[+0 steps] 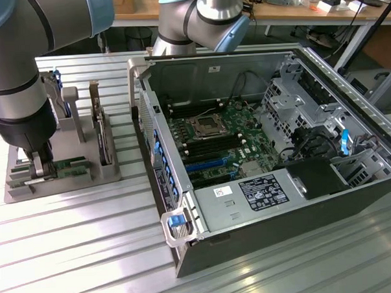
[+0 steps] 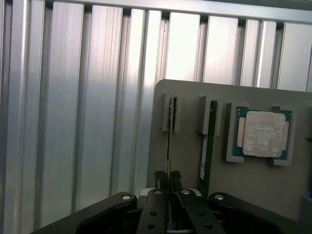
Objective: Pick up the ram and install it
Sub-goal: 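Pick up the ram and move it above insertion slot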
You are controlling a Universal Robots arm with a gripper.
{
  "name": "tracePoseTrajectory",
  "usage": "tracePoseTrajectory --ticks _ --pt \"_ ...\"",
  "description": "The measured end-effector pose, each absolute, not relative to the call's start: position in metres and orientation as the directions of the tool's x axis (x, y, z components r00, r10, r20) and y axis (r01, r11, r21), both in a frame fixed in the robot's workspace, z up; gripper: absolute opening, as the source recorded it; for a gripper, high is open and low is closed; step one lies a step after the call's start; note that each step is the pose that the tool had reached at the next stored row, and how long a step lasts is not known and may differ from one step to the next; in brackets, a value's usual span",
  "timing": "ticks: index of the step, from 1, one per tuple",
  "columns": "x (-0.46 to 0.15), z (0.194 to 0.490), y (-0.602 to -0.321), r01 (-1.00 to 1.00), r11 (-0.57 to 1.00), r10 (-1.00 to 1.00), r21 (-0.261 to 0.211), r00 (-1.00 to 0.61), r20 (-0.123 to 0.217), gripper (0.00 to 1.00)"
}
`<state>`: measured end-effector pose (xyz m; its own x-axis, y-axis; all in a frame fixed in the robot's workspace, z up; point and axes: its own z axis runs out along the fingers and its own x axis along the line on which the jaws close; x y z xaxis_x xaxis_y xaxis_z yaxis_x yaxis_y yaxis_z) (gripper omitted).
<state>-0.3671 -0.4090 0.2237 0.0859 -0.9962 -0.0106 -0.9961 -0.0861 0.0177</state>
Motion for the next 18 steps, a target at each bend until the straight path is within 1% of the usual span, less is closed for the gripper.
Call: tracePoseTrajectory --ticks 11,18 --pt "-0.367 0.242 -0.409 -0.996 -0.086 -0.996 0.018 0.086 -0.011 0.13" --pt "-0.367 0.247 -0.409 -0.996 -0.086 -0.996 0.018 0.086 -0.011 0.13"
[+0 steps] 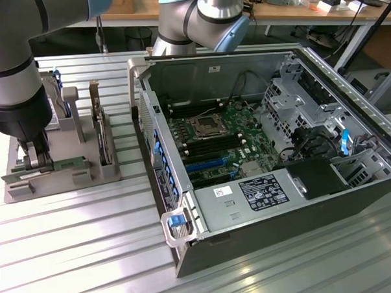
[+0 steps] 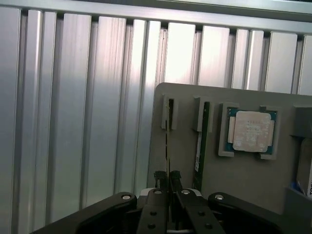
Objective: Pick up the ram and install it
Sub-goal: 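Pick up the ram and move it above insertion slot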
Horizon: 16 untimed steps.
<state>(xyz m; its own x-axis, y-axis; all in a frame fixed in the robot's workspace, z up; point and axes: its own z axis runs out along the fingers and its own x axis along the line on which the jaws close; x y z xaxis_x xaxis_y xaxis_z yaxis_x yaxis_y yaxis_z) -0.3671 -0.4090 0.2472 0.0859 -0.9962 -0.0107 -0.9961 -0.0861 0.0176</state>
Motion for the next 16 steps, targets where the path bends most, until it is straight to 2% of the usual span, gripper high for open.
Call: tracePoseTrajectory --ticks 16 --pt "-0.367 0.273 -0.409 -0.996 -0.086 -0.996 0.018 0.086 -0.011 0.13"
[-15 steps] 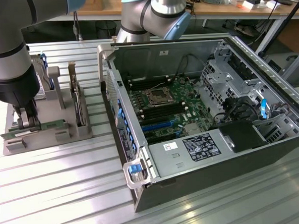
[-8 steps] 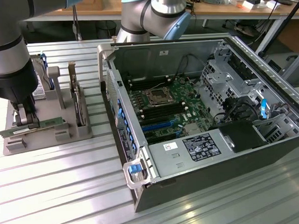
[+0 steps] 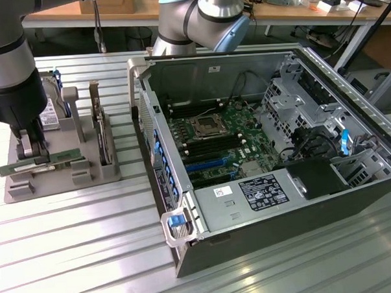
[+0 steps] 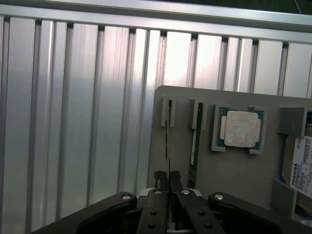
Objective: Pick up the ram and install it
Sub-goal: 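Pick up the ram and move it above insertion slot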
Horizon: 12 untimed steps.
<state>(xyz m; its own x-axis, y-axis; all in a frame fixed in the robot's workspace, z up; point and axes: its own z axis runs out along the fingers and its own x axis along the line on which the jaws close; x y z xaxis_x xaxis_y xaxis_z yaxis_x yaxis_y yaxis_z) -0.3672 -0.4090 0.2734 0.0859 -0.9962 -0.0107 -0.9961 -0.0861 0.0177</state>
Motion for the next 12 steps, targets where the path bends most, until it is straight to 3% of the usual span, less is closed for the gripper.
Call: tracePoseTrajectory --ticks 12 --pt "-0.367 0.29 -0.409 -0.996 -0.086 -0.996 0.018 0.086 -0.011 0.13"
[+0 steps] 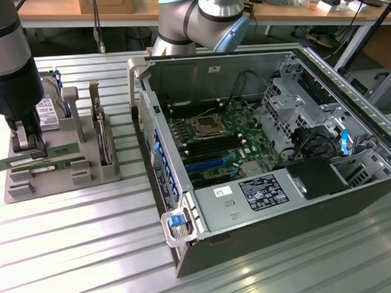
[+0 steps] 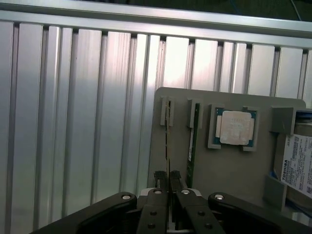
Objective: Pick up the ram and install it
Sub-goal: 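Pick up the ram and move it above insertion slot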
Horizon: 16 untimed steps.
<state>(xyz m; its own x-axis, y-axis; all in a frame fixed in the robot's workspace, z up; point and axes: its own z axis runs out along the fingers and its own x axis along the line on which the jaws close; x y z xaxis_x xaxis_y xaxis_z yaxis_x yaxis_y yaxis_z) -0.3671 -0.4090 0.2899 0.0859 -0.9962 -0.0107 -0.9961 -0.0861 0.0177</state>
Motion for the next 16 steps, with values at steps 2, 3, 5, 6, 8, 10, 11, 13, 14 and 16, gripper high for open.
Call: tracePoseTrajectory --ticks 2,3,5,6,8,10,11,13,14,16 --pt "-0.367 0.293 -0.409 -0.996 -0.086 -0.996 0.018 0.086 -0.011 0.13" --pt "-0.367 0.295 -0.409 -0.996 -0.086 -0.996 0.018 0.086 -0.011 0.13" --pt "-0.367 0.298 -0.409 -0.996 -0.086 -0.996 0.018 0.086 -0.011 0.13" --pt "-0.367 0.299 -0.409 -0.996 -0.086 -0.996 0.018 0.086 -0.011 0.13" --pt "-0.367 0.3 -0.409 -0.996 -0.086 -0.996 0.018 0.086 -0.011 0.13" --pt "-0.367 0.303 -0.409 -0.996 -0.086 -0.996 0.018 0.086 -0.011 0.13" --pt "-0.367 0.303 -0.409 -0.996 -0.086 -0.996 0.018 0.086 -0.011 0.13" --pt "-0.367 0.305 -0.409 -0.996 -0.086 -0.996 0.018 0.086 -0.011 0.13" --pt "-0.367 0.306 -0.409 -0.996 -0.086 -0.996 0.018 0.086 -0.011 0.13" --pt "-0.367 0.308 -0.409 -0.996 -0.086 -0.996 0.018 0.086 -0.011 0.13"
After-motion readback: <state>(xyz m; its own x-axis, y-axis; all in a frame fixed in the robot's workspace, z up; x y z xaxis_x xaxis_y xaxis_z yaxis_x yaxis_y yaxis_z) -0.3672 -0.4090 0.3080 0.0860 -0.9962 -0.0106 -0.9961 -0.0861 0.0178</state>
